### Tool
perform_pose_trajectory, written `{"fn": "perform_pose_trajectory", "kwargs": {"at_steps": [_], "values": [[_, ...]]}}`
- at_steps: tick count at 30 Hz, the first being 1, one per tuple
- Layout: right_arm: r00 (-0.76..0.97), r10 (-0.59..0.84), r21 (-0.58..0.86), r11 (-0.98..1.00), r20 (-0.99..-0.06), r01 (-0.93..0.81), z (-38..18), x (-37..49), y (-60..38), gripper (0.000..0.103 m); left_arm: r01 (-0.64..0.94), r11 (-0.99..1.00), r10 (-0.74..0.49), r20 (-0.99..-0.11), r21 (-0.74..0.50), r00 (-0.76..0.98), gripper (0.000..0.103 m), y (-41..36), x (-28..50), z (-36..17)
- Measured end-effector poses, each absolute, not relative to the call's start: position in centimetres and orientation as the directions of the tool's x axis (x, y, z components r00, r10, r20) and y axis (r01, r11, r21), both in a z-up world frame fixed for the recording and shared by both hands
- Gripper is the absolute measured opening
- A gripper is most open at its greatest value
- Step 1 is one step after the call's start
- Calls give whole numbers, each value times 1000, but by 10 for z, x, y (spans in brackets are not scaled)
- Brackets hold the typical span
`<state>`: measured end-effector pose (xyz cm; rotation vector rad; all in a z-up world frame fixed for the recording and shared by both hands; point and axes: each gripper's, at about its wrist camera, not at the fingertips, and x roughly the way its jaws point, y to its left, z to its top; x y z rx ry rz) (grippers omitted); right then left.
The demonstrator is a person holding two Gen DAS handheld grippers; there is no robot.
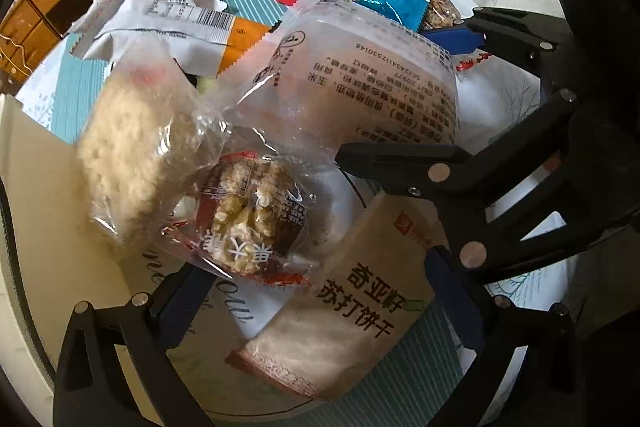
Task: Organize snacks
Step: 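Grasp the beige biscuit packet with the left tool while the right tool grasps the large clear printed bag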
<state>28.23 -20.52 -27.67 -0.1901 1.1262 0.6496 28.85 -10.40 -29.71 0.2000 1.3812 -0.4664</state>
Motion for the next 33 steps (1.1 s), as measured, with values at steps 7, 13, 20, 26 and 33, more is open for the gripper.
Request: {"fn": "perform_pose_trajectory", "kwargs": {"at_steps": [7,13,20,26,33], "values": [[266,384,183,809,-884,-559,-275,284,-205,82,465,875,-224,-965,-137,137,100,-103,285,-300],[258,363,179,824,-895,-537,-274,284,-204,80,454,878,-246,-957,-153,153,84,-115,270,-297],[234,323,171,848,-917,-501,-272,282,-204,78,378,899,-297,-943,-222,151,50,-113,250,-293],[202,287,163,865,-936,-474,-271,271,-208,77,306,920,-303,-940,-245,158,36,-99,239,-294],[154,263,179,892,-953,-415,-268,256,-217,75,206,940,-307,-939,-274,154,28,-87,213,-295]]}}
